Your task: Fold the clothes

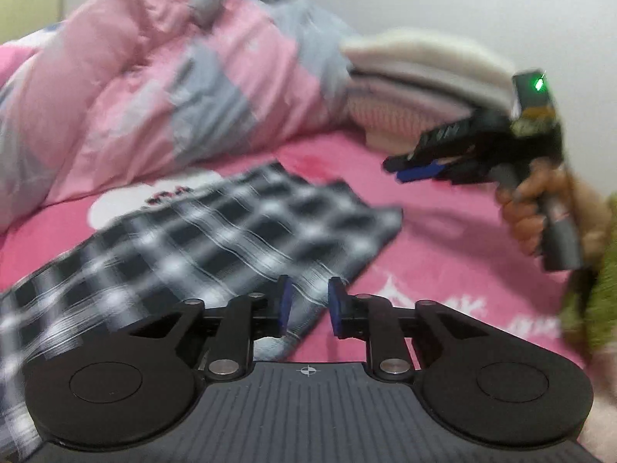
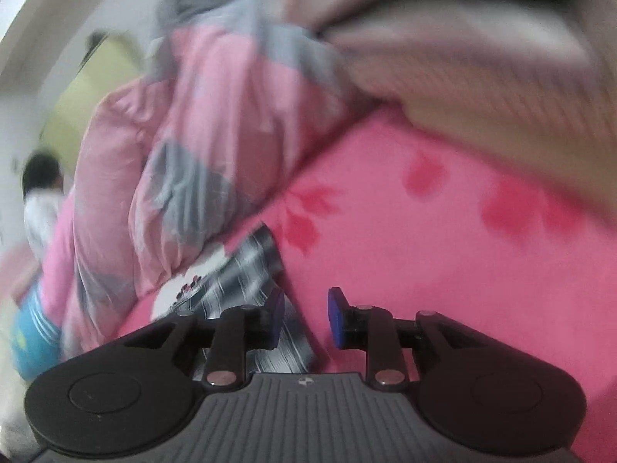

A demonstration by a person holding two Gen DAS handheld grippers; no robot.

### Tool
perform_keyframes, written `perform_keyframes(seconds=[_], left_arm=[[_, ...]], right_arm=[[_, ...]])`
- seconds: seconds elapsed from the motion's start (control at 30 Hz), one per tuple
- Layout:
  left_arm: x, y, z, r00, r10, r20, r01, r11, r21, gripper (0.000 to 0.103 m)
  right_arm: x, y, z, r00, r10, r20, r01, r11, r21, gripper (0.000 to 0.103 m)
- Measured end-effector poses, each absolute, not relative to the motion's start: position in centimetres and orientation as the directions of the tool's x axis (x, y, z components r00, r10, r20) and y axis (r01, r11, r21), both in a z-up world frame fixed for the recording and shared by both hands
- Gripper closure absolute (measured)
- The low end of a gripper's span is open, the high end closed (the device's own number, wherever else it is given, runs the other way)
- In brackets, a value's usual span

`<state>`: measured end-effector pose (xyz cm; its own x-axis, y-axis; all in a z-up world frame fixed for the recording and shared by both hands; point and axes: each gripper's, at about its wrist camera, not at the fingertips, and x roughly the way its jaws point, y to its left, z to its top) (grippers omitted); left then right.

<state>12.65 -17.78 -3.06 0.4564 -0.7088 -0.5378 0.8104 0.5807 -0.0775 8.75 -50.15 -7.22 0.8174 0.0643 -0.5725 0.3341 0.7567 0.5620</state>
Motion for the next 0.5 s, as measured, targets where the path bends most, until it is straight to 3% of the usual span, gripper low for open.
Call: perform_keyframes(seconds=[0.23, 0.33, 0.5], left_arm=[[17.0, -14.3, -4.4, 0.543, -0.587, -0.601, 0.641, 0.752, -0.155, 0.083], [19.6, -13.3, -4.3, 0.559, -0.558, -0.614, 0.597, 0.785, -0.169, 0.083], [25.7, -12.7, -4.0, 0.623, -0.448, -0.641, 0.538, 0.841, -0.064, 0.076]], right_arm=[[15.7, -48.1, -3.2, 0.786, -0.005, -0.618, 0.244, 0.922, 0.302, 0.075], [20.6, -50.0, -4.3, 0.745, 0.053, -0.665, 0.249, 0.903, 0.350, 0.058], [24.1, -51.7, -6.1, 0.705, 0.064, -0.707, 0.232, 0.920, 0.315, 0.057]])
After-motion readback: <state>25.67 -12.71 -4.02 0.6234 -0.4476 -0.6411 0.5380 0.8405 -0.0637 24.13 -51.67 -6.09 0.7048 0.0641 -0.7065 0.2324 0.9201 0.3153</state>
